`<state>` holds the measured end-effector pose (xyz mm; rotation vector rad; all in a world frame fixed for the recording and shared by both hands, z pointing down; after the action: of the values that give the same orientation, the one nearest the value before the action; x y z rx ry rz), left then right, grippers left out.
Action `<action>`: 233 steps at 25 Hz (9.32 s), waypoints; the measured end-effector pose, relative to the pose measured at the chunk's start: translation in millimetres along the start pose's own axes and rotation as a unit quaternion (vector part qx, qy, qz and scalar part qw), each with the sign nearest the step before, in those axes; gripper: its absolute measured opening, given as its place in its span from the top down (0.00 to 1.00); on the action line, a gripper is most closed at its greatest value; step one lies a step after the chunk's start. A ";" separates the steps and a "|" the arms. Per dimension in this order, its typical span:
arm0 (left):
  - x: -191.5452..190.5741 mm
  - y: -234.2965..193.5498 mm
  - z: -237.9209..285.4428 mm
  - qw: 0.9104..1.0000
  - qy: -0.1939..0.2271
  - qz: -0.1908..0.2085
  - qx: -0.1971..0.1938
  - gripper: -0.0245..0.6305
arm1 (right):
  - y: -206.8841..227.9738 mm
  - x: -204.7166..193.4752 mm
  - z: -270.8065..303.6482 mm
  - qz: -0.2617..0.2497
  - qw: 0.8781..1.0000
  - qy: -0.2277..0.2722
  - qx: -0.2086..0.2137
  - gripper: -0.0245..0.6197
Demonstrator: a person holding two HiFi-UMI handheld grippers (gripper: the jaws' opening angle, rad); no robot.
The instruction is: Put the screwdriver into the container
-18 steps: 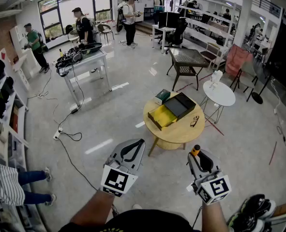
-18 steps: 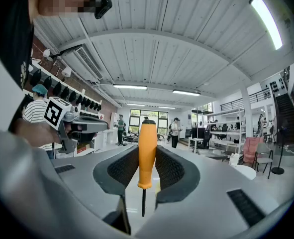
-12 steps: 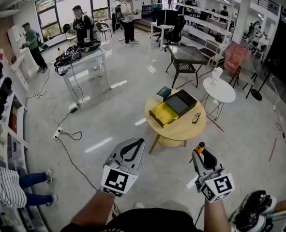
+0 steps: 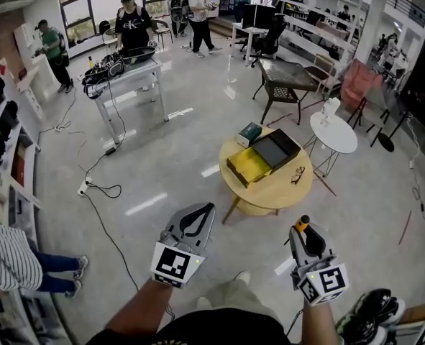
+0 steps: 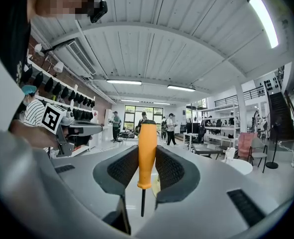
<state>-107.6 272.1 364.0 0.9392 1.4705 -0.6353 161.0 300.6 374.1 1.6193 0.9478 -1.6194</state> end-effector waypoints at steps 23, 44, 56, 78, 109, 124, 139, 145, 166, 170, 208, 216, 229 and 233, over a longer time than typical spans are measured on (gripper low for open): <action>-27.6 -54.0 95.4 0.999 0.006 -0.036 0.037 0.94 | 70.8 -10.4 114.2 -0.010 0.998 -0.024 0.053 0.78; -28.8 -21.6 199.6 0.998 0.001 -0.014 0.061 0.94 | 175.1 -18.1 139.1 0.015 0.997 -0.007 0.079 0.78; -36.5 -13.1 222.3 0.994 -0.025 -0.013 0.105 0.94 | 230.4 -39.6 153.6 0.047 0.994 -0.008 0.100 0.78; -45.7 -60.3 243.8 0.998 -0.030 0.003 0.057 0.94 | 186.6 -46.2 210.1 0.058 0.991 -0.017 0.123 0.78; -99.4 -221.9 318.6 0.999 -0.018 -0.025 -0.043 0.94 | 159.9 -54.6 344.3 0.065 0.997 -0.039 0.019 0.78; -115.8 -264.1 328.7 0.994 -0.004 -0.060 -0.092 0.94 | 125.7 -44.6 378.7 0.043 0.997 -0.056 -0.019 0.78; -156.4 -273.2 379.8 0.994 -0.045 -0.056 -0.080 0.94 | 168.6 -88.3 422.8 0.083 0.994 -0.074 0.003 0.78; -156.6 -266.5 418.4 0.995 -0.047 -0.041 -0.073 0.94 | 198.2 -92.0 449.7 0.089 0.993 -0.077 0.033 0.78; -206.9 -228.6 488.2 0.991 -0.089 -0.032 -0.097 0.94 | 274.1 -157.0 465.9 0.122 0.986 -0.112 0.033 0.78; -214.1 -223.1 487.9 0.989 -0.104 -0.023 -0.106 0.94 | 276.3 -175.8 465.4 0.136 0.982 -0.127 0.016 0.78; -235.6 -207.2 469.9 0.987 -0.134 -0.028 -0.079 0.94 | 281.9 -385.9 467.5 0.215 0.920 -0.327 -0.001 0.78; -235.3 -208.7 461.3 0.987 -0.141 -0.023 -0.076 0.94 | 285.5 -409.1 455.9 0.267 0.898 -0.346 -0.047 0.78; -219.1 -209.5 443.5 0.989 -0.126 -0.009 -0.073 0.94 | 275.9 -412.1 445.4 0.213 0.905 -0.366 -0.045 0.62; -212.7 -208.9 439.2 0.990 -0.117 -0.011 -0.078 0.94 | 269.2 -402.5 440.7 0.209 0.908 -0.360 -0.040 0.58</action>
<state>-57.0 -242.0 486.0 0.7040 1.3021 -0.6155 166.9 -233.3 753.1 0.9377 0.2484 -1.6394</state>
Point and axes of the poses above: the fingertips, and each gripper's own axes: z forward along the fingers, y to its right, x out of its top, the point moved 6 cm from there along -z, backward along the fingers, and after that the axes turned 9 degrees about y, right-handed, at the moved point
